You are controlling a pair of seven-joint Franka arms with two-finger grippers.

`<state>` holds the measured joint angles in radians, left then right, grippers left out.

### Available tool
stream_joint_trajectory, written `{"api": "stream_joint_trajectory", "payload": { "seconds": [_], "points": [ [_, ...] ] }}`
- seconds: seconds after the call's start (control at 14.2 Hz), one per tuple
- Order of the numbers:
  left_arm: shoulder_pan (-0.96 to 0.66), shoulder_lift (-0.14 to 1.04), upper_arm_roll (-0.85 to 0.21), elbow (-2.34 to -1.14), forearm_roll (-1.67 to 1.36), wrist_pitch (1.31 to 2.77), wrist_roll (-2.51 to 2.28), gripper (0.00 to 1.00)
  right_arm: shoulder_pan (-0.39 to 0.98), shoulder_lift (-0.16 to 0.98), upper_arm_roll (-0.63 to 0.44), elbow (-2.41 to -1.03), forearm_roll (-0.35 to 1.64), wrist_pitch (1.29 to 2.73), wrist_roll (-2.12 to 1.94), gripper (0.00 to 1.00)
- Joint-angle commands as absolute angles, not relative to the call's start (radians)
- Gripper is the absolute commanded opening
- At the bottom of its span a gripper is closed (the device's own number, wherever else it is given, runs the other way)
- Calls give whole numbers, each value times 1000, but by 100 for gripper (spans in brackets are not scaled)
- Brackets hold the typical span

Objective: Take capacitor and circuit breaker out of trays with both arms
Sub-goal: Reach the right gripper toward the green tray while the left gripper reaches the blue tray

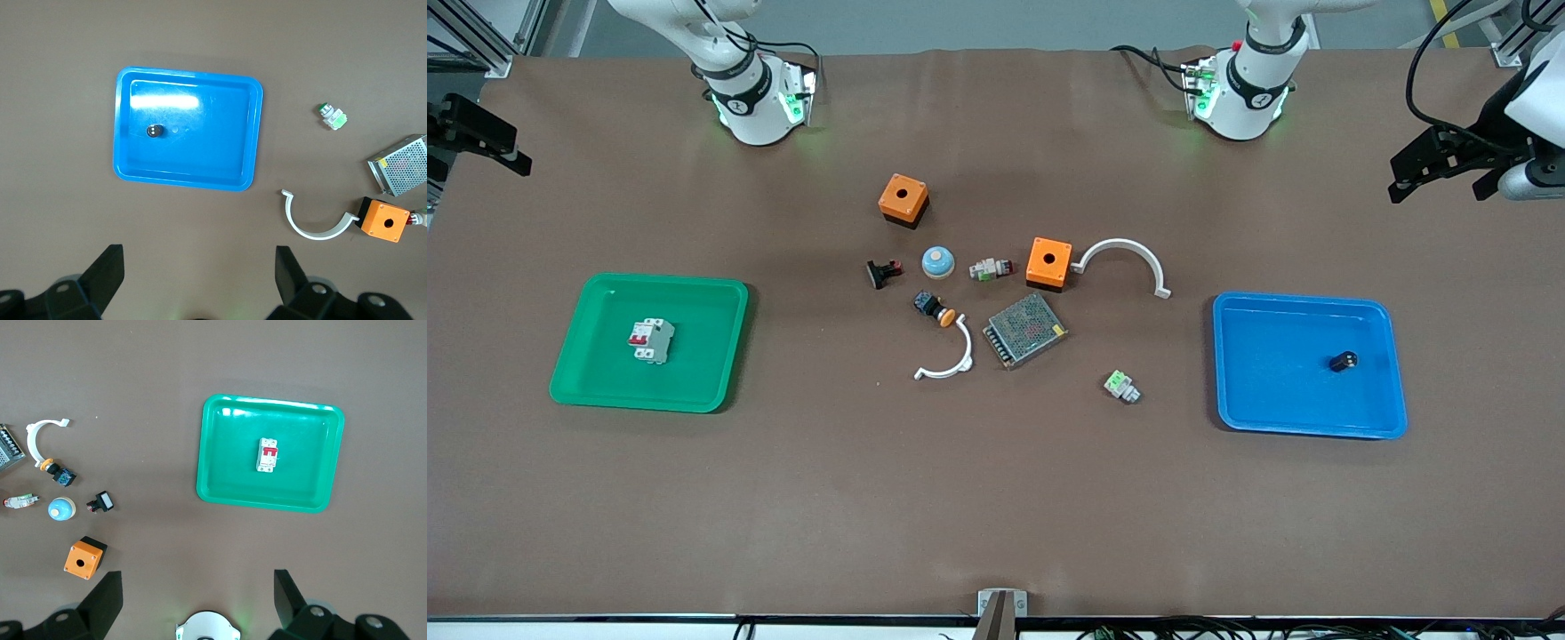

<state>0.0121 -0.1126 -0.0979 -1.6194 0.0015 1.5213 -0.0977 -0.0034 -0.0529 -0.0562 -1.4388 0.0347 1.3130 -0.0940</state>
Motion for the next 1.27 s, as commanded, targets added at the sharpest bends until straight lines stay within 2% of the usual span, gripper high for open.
{"api": "stream_joint_trajectory", "payload": {
  "seconds": [0.0, 0.42, 0.56, 0.85, 1.06, 1.2],
  "points": [
    [12, -101, -95, -1592, 3, 1491, -101, 100, 6, -83, -63, -1477, 44, 1327, -78, 100],
    [37, -2, -94, -1571, 75, 1494, -89, 100, 3, -75, -63, -1463, 41, 1330, -78, 100],
    [63, 37, -94, -1606, 75, 1543, -104, 100, -3, -8, -64, -1463, 28, 1376, -81, 100],
    [150, 51, -97, -1833, 87, 1806, -104, 100, -44, 222, -67, -1460, 28, 1564, -95, 100],
    [205, 93, -97, -1992, 89, 2049, -94, 100, -83, 262, -69, -1521, 32, 1647, -91, 100],
    [218, 164, -95, -2026, 89, 2156, -92, 99, -145, 259, -64, -1665, 49, 1788, -90, 100]
  ]
}}
